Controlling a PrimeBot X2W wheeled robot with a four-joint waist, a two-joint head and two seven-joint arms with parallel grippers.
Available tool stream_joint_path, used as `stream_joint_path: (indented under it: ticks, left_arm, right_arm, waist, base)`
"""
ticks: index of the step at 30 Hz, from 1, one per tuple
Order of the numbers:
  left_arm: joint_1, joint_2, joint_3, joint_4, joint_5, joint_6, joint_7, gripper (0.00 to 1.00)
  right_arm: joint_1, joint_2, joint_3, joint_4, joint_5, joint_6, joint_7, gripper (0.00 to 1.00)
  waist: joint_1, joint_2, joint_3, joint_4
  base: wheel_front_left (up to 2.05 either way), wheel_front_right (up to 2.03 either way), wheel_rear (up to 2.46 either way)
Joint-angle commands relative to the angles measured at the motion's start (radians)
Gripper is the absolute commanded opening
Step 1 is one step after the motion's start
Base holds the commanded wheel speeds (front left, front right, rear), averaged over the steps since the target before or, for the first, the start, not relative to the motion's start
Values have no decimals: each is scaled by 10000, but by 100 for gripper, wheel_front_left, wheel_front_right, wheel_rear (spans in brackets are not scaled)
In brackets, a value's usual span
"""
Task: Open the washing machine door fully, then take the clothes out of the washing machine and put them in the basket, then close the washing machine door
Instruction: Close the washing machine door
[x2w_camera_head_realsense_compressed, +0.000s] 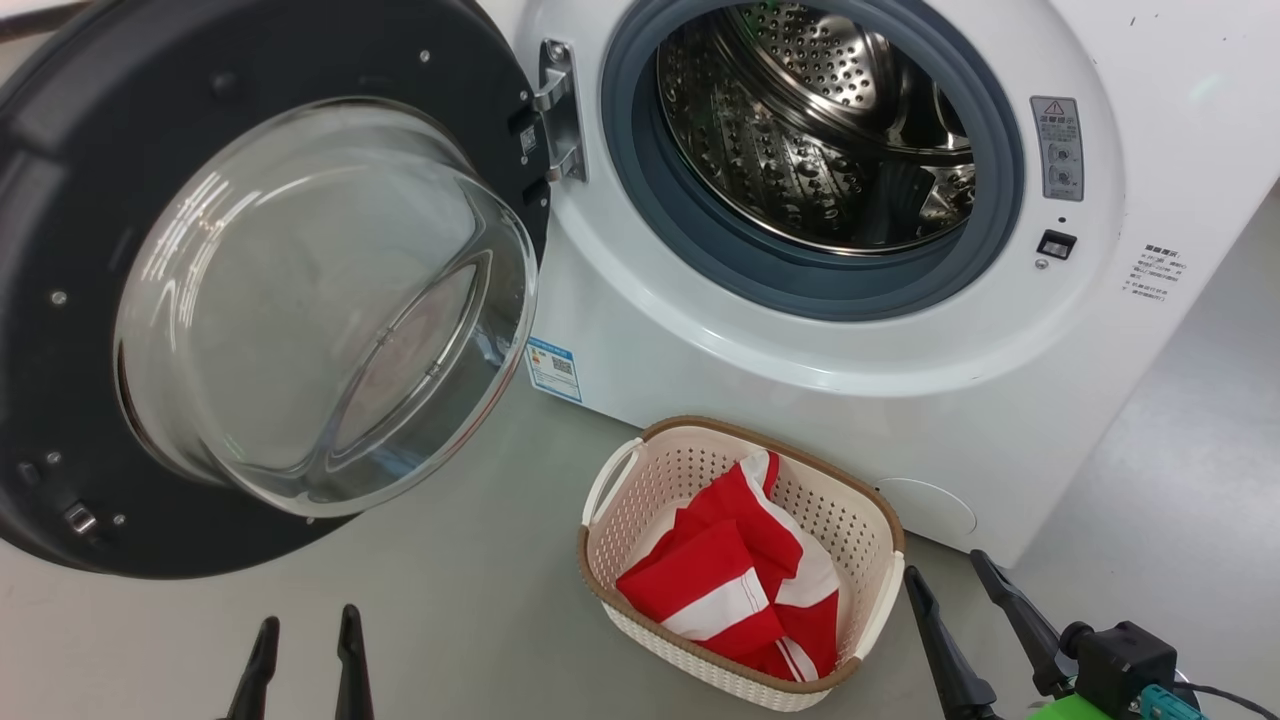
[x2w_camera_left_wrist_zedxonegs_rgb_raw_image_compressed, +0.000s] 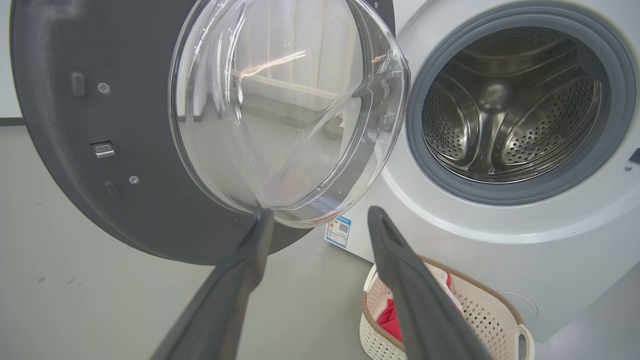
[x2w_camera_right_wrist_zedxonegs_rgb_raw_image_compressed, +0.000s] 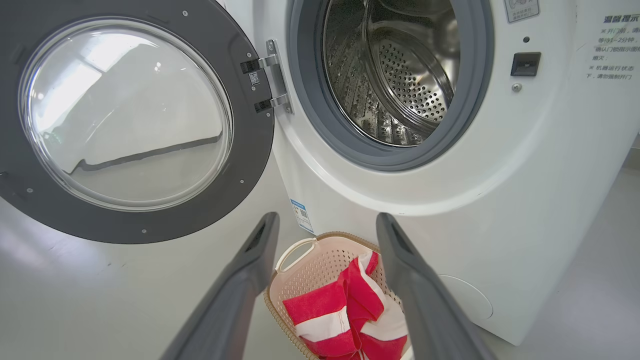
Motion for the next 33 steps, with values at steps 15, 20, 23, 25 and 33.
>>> stream_joint_path:
  ticks: [15,20,23,25,33]
  left_arm:
    - [-1508,315,2031,-2759,-80,-976,-49,0]
    - [-3257,1495,3147,-3312,46,-1488,-49,0]
    - [-4570,2348,3490,-2809,-278,-1649,-49,0]
    - [-5433,2876,3586,-2308,-525,-1699,-49,0]
    - [-8181,4361,3866,1120,-2258,-1751,139,0]
  right_arm:
    - [-348,-18,-4,-251,101,65,-65,100]
    - [-217,83,-127,-302,54,65,-65,100]
    - [-231,122,-190,-317,30,65,-65,100]
    - [-249,149,-243,-344,13,65,-65,100]
    - [-173,315,-395,-463,-8,65,-65,100]
  waist:
    - [0,0,25,-13]
    - [0,0,90,2]
    - [0,0,168,11]
    - [0,0,218,18]
    - [0,0,259,17]
  base:
    - [0,0,0]
    - [0,0,0]
    - [0,0,0]
    - [0,0,0]
    - [0,0,0]
